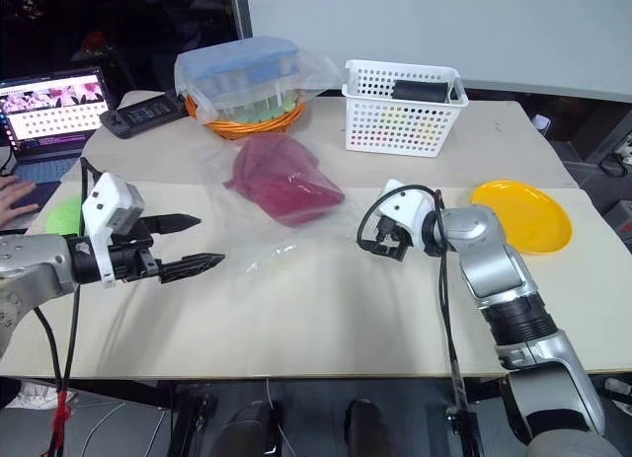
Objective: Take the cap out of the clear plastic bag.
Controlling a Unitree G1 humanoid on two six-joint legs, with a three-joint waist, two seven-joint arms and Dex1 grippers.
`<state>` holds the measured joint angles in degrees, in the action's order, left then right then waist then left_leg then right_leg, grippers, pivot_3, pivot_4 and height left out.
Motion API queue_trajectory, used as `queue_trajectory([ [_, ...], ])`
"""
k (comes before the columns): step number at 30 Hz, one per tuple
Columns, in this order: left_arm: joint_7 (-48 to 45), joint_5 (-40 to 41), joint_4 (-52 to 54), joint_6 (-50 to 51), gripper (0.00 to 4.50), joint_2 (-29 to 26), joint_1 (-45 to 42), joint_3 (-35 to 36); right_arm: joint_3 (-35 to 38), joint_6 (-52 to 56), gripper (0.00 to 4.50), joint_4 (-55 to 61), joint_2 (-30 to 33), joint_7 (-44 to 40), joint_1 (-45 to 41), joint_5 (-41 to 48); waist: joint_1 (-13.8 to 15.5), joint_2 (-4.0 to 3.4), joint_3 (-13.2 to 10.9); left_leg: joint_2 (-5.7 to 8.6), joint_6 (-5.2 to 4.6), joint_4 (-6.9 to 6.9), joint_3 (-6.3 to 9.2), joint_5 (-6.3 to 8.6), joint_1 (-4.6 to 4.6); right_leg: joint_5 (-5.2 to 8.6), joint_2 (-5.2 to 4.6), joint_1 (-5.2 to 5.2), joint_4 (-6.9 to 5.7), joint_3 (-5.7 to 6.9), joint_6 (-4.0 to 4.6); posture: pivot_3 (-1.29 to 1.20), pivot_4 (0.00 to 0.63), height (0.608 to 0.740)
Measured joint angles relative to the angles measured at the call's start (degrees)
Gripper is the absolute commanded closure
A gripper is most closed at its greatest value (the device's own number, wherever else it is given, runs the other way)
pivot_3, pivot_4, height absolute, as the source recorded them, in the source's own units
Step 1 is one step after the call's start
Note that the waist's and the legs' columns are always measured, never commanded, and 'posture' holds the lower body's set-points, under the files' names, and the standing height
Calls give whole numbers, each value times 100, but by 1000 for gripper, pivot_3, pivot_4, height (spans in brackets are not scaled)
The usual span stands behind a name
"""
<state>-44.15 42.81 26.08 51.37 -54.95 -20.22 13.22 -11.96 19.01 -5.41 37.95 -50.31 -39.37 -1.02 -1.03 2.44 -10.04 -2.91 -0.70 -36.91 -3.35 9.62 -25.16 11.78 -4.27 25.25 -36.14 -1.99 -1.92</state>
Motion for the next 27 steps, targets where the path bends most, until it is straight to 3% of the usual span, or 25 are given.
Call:
queue_trajectory([
  [12, -35, -1, -99, -2, 0, -11, -54, -89, 26, -461, 51, -774, -358, 613, -286, -307, 1, 1, 0, 1, 0, -1, 2, 0, 0, 0, 1, -2, 0, -1, -1, 0, 150, 730],
  [27, -34, 0, -106, -5, 0, -73, 72, -33, 230, 247, 51, 23, 170, -365, 238, 247, 4, 1, 0, 0, 0, -4, 2, 0, 2, -1, 0, -5, -2, 0, -2, 0, 150, 730],
])
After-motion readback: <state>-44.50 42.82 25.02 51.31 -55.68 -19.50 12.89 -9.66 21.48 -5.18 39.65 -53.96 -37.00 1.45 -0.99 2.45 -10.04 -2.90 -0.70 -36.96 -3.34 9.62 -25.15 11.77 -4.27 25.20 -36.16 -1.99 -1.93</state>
